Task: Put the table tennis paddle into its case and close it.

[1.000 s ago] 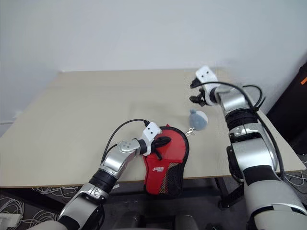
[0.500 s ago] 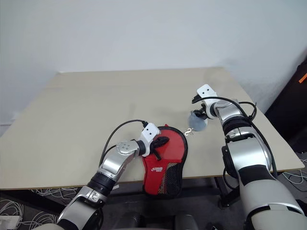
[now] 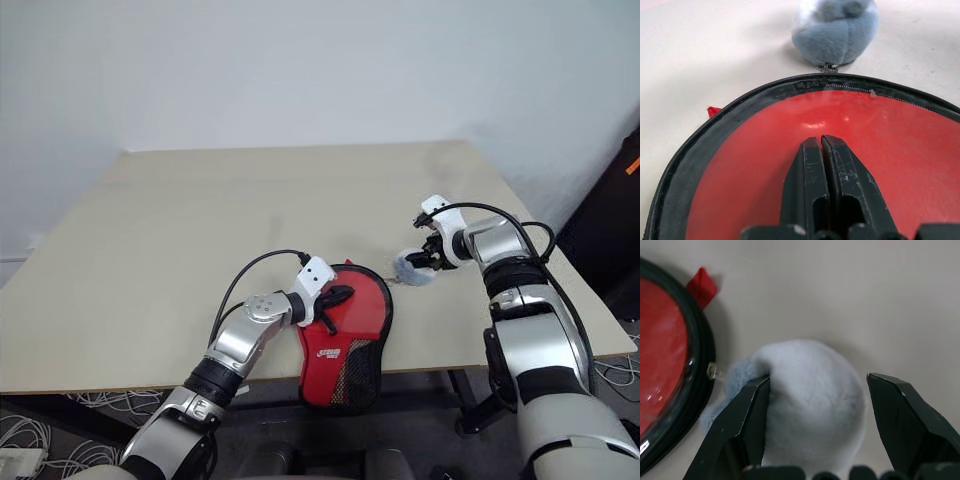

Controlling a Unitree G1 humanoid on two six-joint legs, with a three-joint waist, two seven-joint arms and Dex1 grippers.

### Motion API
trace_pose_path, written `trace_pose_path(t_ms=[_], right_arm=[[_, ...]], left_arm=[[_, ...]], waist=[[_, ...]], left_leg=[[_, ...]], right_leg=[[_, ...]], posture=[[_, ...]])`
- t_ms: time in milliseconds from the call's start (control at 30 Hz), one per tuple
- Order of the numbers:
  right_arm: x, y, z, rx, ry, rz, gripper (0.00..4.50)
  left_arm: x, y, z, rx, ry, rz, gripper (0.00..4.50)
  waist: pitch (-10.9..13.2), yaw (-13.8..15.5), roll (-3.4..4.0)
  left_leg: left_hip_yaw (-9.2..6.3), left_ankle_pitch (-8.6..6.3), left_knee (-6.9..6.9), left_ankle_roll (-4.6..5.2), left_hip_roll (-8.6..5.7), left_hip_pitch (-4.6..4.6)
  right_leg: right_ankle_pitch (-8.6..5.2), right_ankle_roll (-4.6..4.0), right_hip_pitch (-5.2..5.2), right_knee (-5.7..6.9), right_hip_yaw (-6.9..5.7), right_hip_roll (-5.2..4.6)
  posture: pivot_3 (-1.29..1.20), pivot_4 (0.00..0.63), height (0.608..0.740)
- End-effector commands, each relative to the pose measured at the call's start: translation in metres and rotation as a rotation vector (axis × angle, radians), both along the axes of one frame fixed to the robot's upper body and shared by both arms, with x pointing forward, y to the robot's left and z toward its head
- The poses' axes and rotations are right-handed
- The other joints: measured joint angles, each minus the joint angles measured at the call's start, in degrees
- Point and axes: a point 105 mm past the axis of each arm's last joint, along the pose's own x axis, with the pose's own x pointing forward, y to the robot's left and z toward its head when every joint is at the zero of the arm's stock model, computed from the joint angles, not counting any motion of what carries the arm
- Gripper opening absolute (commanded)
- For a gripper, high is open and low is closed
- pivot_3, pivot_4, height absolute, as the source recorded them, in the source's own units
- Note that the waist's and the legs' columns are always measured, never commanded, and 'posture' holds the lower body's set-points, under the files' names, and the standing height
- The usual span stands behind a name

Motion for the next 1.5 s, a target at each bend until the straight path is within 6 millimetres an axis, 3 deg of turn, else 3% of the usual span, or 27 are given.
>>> trace_pose_path(t_ms=[33,233,500,600,800,900,1500], right_arm=[[-0.003,-0.003,-0.001,-0.020,0.004,-0.006,3.22],[-0.013,0.004,-0.012,-0.002,0.075,0.005,3.22],[-0.012,0.011,-0.019,-0.016,0.064,0.024,3.22],[-0.013,0.009,-0.020,-0.015,0.071,0.017,2.66],[-0.016,0.001,-0.024,-0.034,0.077,0.011,0.79],[-0.014,-0.001,-0.020,-0.022,0.059,-0.006,0.25],[-0.038,-0.026,0.016,-0.031,-0.021,0.022,0.17]], left_arm=[[-0.005,0.005,-0.021,0.048,0.063,0.009,0.00],[-0.004,0.006,-0.020,0.050,0.061,0.011,0.00],[-0.004,0.006,-0.021,0.050,0.064,0.007,0.00],[-0.004,0.006,-0.019,0.045,0.062,0.011,0.00],[-0.005,0.006,-0.018,0.050,0.054,0.006,0.00],[-0.005,0.005,-0.018,0.045,0.056,0.007,0.00],[0.011,0.004,-0.020,0.030,0.041,0.009,0.00]], waist=[[0.0,0.0,0.01],[0.0,0.1,0.01],[-0.1,0.0,0.01],[-0.1,0.0,0.00],[-0.1,0.0,0.00],[-0.1,0.0,0.00],[-0.1,0.4,0.01]], left_leg=[[-0.01,0.00,0.00,0.00,0.00,0.00],[-0.01,0.00,0.02,0.00,0.00,0.00],[-0.02,0.00,0.02,0.00,0.00,0.01],[-0.02,0.00,0.02,0.00,0.00,0.01],[-0.02,0.00,0.02,0.00,0.00,0.01],[-0.02,0.00,0.02,0.00,0.00,0.01],[-0.04,-0.02,0.08,0.01,-0.06,-0.07]], right_leg=[[0.00,0.00,0.00,0.00,0.00,0.00],[0.00,0.00,0.02,0.00,-0.02,0.00],[0.00,0.01,0.02,0.00,-0.02,0.00],[0.00,0.01,0.02,0.00,-0.03,0.00],[-0.01,0.01,0.02,0.00,-0.03,0.00],[-0.01,0.01,0.02,0.00,-0.03,0.00],[-0.04,0.06,-0.01,-0.04,-0.05,-0.05]], posture=[[0.00,0.000,0.740],[0.00,0.000,0.740],[0.00,0.000,0.740],[0.00,0.000,0.740],[0.00,0.000,0.740],[0.00,0.000,0.740],[0.00,0.000,0.740]])
